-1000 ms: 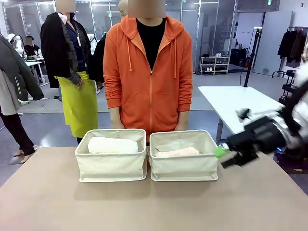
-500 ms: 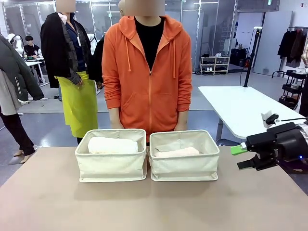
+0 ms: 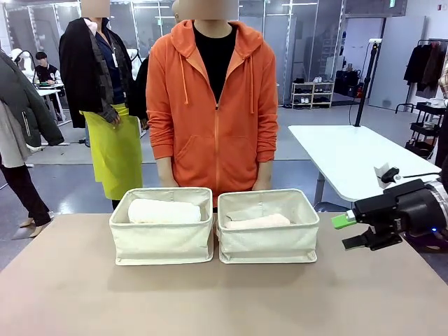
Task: Divide the towels into two baskets.
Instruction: Pick up one hotel-folded towel from the bottom of the table and place it in the Fabric basket indicated by the person.
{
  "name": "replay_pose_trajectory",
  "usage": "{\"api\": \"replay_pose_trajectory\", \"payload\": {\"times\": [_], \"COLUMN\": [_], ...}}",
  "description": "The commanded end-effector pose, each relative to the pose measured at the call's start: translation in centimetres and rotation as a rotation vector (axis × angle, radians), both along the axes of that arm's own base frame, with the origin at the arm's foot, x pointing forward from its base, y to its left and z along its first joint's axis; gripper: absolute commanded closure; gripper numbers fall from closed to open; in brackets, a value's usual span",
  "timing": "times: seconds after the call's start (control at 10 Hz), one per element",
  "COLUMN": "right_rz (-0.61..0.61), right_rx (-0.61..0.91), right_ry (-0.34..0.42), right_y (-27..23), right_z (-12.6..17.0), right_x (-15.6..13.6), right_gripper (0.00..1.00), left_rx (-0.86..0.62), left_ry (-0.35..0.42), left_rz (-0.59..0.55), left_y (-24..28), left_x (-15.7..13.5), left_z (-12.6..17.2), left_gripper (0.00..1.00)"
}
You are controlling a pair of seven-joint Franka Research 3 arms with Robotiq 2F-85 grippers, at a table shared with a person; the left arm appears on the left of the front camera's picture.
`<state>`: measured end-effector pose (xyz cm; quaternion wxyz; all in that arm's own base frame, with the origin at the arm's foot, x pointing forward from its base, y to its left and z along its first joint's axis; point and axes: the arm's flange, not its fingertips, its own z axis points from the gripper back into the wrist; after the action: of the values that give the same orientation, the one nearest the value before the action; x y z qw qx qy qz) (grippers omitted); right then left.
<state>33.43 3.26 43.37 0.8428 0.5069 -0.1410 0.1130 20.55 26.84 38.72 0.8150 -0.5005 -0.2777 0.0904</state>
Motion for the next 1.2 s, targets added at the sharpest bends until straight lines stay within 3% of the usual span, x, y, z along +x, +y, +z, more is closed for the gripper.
{"api": "replay_pose_trajectory", "payload": {"times": [0.0,0.2,0.6,0.9,1.0,1.1], "right_rz": [-0.101,-0.265,-0.662,-0.797,-0.807,-0.771], "right_rx": [0.031,0.085,0.33,0.359,0.369,0.334], "right_ry": [0.076,0.123,0.137,0.167,0.183,0.162], "right_y": [-6.3,-15.2,-31.6,-35.6,-35.8,-35.7], "right_z": [-0.2,-1.1,-2.6,-4.4,-4.6,-4.6], "right_x": [0.6,0.0,-3.6,-3.9,-3.4,-5.2], "right_gripper": [0.0,0.0,0.0,0.0,0.0,0.0], "left_rx": [-0.003,-0.003,-0.003,-0.003,-0.003,-0.003], "left_ry": [-0.009,-0.009,-0.009,-0.009,-0.009,-0.009], "left_rz": [-0.007,-0.007,-0.007,-0.007,-0.007,-0.007], "left_y": [0.1,0.1,0.1,0.1,0.1,0.1], "left_x": [-0.4,-0.4,-0.4,-0.4,-0.4,-0.4], "left_z": [0.1,0.1,0.1,0.1,0.1,0.1], "left_gripper": [0.0,0.0,0.0,0.0,0.0,0.0]}}
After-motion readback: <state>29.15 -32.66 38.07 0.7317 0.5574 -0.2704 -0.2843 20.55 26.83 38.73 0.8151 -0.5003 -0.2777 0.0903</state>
